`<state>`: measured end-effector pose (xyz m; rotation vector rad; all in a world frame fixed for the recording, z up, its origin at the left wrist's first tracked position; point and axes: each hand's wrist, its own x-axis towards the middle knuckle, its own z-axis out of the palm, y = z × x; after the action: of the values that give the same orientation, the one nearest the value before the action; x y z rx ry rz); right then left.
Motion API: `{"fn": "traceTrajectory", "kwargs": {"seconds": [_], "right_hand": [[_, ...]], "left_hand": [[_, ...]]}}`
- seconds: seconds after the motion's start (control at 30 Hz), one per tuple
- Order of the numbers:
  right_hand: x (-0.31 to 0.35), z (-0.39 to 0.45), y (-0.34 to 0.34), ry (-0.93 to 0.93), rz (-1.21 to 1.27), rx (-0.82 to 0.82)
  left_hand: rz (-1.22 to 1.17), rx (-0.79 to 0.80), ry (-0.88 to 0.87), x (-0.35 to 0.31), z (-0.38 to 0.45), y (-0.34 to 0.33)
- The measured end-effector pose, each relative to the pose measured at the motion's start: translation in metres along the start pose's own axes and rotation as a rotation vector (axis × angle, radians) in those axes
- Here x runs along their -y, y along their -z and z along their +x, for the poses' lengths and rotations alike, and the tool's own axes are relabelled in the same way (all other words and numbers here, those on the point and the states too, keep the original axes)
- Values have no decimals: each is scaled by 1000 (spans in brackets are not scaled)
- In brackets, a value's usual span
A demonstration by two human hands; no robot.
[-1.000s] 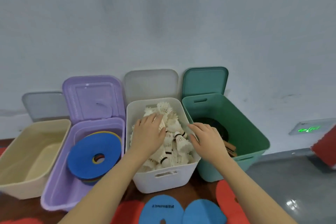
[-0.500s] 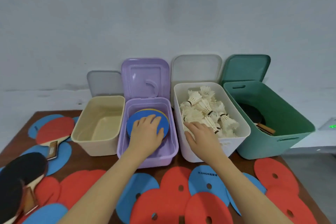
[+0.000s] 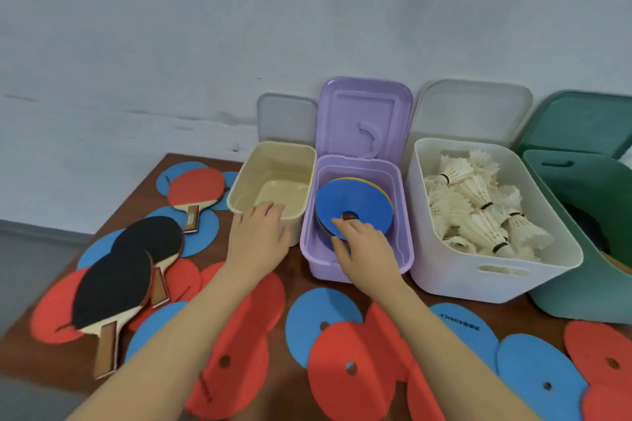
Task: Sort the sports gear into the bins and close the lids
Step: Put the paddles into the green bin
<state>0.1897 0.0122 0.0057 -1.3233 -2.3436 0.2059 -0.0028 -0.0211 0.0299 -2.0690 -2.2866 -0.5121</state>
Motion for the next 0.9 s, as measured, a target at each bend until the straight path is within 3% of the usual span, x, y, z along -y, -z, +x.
{"fn": "traceTrajectory", "kwargs": {"seconds": [0.23,0.5,0.77,0.9], "right_hand": [[73,42,-64,28,6,-7],[173,67,-140,-32,89,-69],[252,53,-211,-1,70,232],[280,39,-234,18,69,373]], "left_hand": [[-54,-24,44,110,13,1],[-91,134,29,263,9,5],[62,437,163,363,-44,-21],[83,443,133,389,-72,-31]]}}
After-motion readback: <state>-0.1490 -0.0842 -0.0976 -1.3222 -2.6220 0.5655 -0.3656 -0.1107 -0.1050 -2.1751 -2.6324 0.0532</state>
